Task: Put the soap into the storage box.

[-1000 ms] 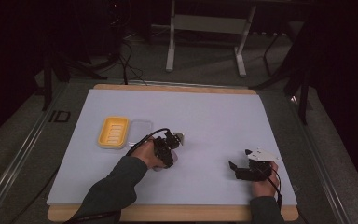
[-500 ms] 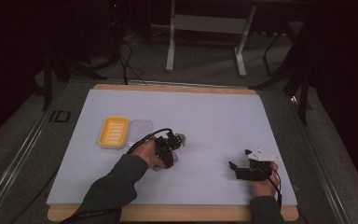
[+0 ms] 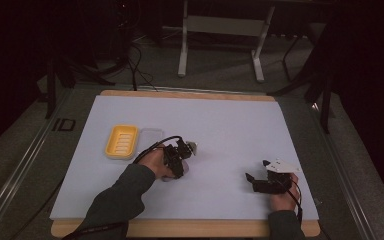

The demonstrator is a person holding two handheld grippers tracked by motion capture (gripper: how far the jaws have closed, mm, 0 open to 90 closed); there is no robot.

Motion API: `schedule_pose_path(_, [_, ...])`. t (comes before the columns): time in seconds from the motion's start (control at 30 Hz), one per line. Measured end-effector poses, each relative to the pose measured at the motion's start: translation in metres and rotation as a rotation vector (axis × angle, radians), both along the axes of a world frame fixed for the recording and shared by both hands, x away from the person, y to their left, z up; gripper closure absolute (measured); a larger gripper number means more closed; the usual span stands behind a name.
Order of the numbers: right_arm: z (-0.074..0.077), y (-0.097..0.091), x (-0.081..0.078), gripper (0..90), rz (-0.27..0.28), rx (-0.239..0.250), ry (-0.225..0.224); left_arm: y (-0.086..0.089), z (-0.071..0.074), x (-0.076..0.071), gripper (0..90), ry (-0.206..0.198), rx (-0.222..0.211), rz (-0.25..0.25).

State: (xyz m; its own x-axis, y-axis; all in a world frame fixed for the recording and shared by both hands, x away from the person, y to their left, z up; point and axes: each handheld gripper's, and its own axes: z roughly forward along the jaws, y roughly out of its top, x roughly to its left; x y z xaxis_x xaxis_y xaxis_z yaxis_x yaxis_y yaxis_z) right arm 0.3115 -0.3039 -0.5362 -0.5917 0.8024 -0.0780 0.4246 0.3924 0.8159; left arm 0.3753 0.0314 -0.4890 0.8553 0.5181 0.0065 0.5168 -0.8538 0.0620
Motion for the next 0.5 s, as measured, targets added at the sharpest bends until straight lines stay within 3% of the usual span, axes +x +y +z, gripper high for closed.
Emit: schedule_pose_path(0.5, [0.000, 0.000, 0.000, 14.3, -0.002, 0.002, -0.001, 0.009, 0.015, 0.005, 50.1, -0.001, -0.033, 0.040])
